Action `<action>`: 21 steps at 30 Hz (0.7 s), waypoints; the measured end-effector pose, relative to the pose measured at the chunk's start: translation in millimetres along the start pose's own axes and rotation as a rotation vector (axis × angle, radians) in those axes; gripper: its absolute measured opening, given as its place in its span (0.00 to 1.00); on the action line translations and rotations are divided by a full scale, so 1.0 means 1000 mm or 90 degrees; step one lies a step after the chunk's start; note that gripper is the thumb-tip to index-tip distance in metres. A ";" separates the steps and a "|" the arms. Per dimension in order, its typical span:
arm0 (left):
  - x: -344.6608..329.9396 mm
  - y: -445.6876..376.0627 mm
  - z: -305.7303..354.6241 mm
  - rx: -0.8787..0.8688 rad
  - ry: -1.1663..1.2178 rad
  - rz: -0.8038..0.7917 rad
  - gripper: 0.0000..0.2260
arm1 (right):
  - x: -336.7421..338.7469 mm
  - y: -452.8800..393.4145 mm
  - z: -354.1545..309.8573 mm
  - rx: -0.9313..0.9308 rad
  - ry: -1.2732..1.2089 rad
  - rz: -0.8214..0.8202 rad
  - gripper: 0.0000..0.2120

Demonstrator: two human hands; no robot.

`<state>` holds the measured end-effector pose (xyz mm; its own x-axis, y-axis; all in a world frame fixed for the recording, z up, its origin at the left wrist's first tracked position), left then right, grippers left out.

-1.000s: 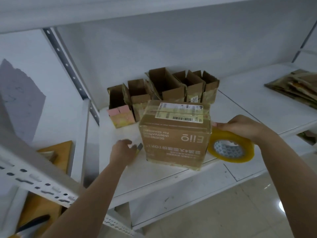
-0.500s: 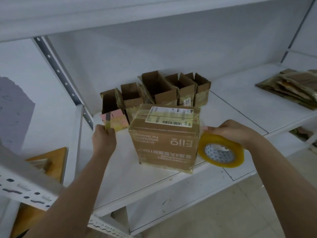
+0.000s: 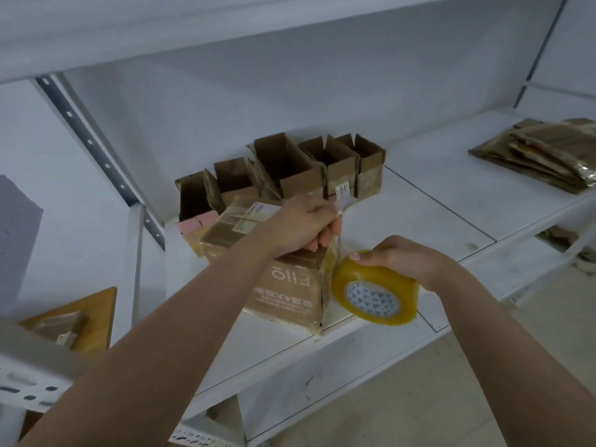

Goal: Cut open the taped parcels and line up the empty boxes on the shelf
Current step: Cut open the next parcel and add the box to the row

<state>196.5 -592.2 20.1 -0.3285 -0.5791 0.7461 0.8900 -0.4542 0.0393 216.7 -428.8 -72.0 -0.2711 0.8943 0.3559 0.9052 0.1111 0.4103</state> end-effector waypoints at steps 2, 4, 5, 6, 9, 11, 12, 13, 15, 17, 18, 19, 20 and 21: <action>-0.003 -0.004 -0.009 -0.021 -0.017 0.046 0.20 | -0.001 0.003 0.006 -0.007 -0.013 -0.008 0.21; -0.005 -0.004 -0.010 -0.066 -0.032 0.063 0.21 | -0.002 0.006 0.008 -0.010 -0.030 -0.003 0.20; -0.004 -0.004 -0.010 -0.083 -0.033 0.066 0.21 | -0.002 0.006 0.008 -0.006 -0.031 0.000 0.20; -0.004 -0.005 -0.009 -0.092 -0.036 0.069 0.20 | -0.003 0.007 0.005 -0.005 -0.020 0.005 0.20; -0.005 -0.006 -0.010 -0.102 -0.051 0.076 0.19 | -0.009 0.004 0.007 -0.027 0.071 0.012 0.25; -0.007 -0.005 -0.009 -0.109 -0.057 0.067 0.18 | -0.016 0.003 0.017 -0.047 0.151 0.008 0.32; -0.007 -0.004 -0.008 -0.113 -0.060 0.061 0.18 | -0.017 0.003 0.020 -0.044 0.171 0.004 0.33; -0.006 -0.004 -0.008 -0.113 -0.066 0.052 0.17 | -0.017 0.003 0.022 -0.032 0.158 -0.001 0.33; -0.006 -0.005 -0.008 -0.100 -0.087 0.016 0.17 | -0.014 0.006 0.022 0.015 0.085 -0.014 0.30; -0.005 -0.004 -0.006 -0.079 -0.098 -0.046 0.16 | -0.007 0.012 0.024 0.040 0.010 -0.027 0.27; -0.005 -0.003 -0.005 -0.066 -0.104 -0.082 0.16 | -0.004 0.015 0.025 0.046 -0.030 -0.033 0.26; -0.004 -0.001 -0.001 -0.055 -0.119 -0.119 0.16 | 0.000 0.018 0.025 0.050 -0.066 -0.036 0.22; -0.003 0.000 0.003 -0.050 -0.152 -0.155 0.15 | 0.003 0.021 0.024 0.053 -0.092 -0.033 0.19; -0.003 0.001 0.008 -0.052 -0.206 -0.185 0.16 | 0.005 0.023 0.022 0.054 -0.104 -0.023 0.15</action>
<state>200.9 -585.2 23.6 -0.4345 -0.1838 0.8817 0.7426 -0.6270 0.2352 243.1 -412.0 -79.7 -0.2535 0.9470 0.1975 0.9220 0.1747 0.3455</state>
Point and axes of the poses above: each hand's wrist, its own y-axis away from the middle knuckle, its own x-axis out of the back of the hand, z = x × y, the point moved 6 cm from there along -y, towards the middle knuckle, and after that the axes turned 10 degrees about -y, right-handed, at the moved point
